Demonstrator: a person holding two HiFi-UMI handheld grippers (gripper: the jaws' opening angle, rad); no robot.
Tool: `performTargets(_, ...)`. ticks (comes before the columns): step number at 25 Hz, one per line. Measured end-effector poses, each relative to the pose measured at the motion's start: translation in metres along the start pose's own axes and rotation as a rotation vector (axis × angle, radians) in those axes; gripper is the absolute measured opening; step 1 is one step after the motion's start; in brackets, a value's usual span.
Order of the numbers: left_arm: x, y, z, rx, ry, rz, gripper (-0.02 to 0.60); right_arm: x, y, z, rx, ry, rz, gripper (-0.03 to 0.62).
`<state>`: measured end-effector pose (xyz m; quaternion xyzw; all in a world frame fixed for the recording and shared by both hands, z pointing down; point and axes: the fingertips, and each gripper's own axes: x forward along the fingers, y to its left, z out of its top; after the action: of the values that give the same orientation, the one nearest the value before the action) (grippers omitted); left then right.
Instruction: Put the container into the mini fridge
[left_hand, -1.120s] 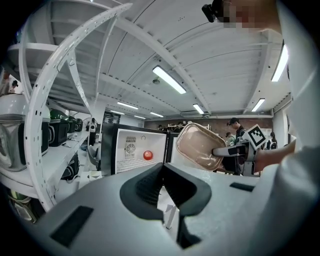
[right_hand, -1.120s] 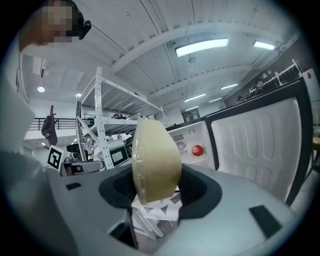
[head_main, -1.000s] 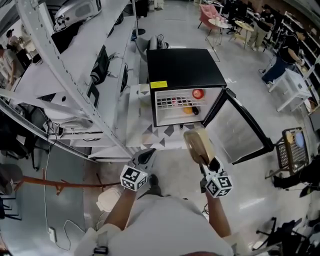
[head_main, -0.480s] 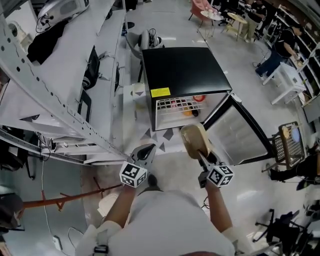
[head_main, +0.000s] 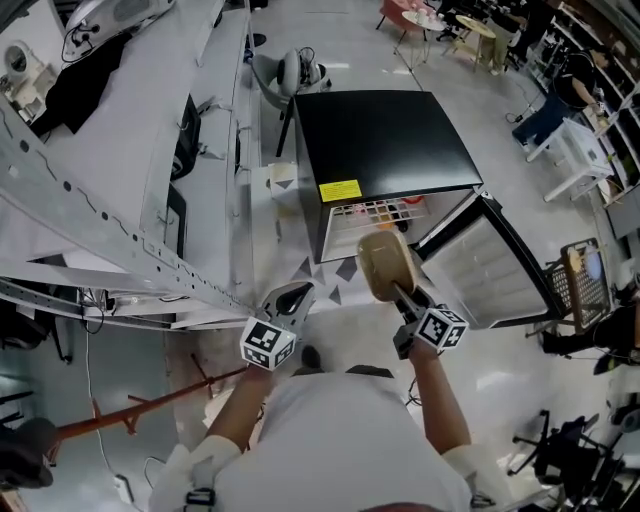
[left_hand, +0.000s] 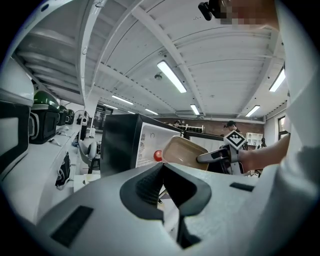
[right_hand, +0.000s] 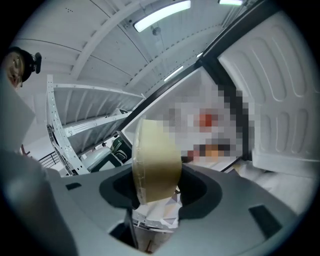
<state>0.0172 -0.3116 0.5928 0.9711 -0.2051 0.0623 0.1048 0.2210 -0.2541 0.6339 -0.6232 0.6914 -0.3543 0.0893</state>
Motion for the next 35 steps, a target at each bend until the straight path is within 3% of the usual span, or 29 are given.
performTargets(12,0.003,0.007,0.003,-0.006,0.001,0.044,0.005,0.050,-0.009,-0.003,0.155,0.051,0.060,0.224)
performTargets(26,0.010,0.011,0.019,-0.044,-0.039,0.239,0.005,0.130,-0.040,-0.010,0.489,0.151,0.203,0.224)
performTargets(35,-0.001,0.021,0.028,-0.034,-0.056,0.368,0.005,0.180,-0.050,-0.021,0.708,0.163,0.223,0.224)
